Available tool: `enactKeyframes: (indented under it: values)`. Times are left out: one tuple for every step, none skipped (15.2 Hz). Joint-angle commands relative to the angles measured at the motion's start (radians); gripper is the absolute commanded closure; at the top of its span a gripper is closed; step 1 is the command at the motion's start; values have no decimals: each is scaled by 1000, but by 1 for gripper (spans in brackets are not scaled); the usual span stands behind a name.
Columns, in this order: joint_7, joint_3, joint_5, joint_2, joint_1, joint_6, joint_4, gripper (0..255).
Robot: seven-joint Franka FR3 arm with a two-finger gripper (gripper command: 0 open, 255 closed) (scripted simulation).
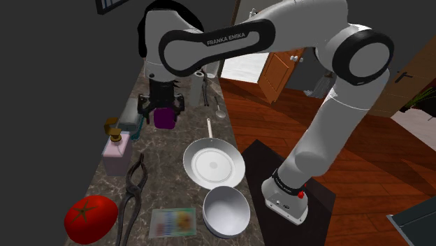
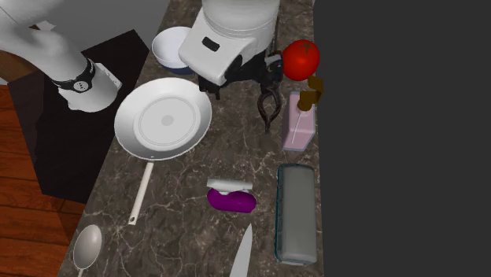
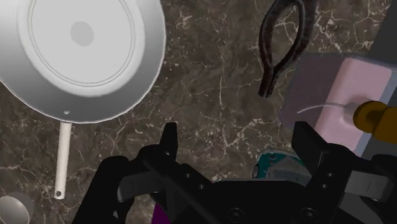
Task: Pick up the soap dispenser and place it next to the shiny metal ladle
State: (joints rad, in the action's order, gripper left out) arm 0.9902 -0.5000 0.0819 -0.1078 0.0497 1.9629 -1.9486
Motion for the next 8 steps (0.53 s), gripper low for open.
enactKeyframes:
  values:
    - [73,-4,-24,-88,19,7,71,0]
    - [107,-3,-35,-132,32,8,110,0]
    - [139,0,-47,-176,45,7,151,0]
    - [169,4,-57,-220,59,5,194,0]
    - [198,8,-66,-264,74,1,238,0]
    - [226,14,-75,-308,89,-3,285,0]
    - [253,20,-83,-352,105,-9,334,0]
    - [278,26,-90,-397,121,-17,385,0]
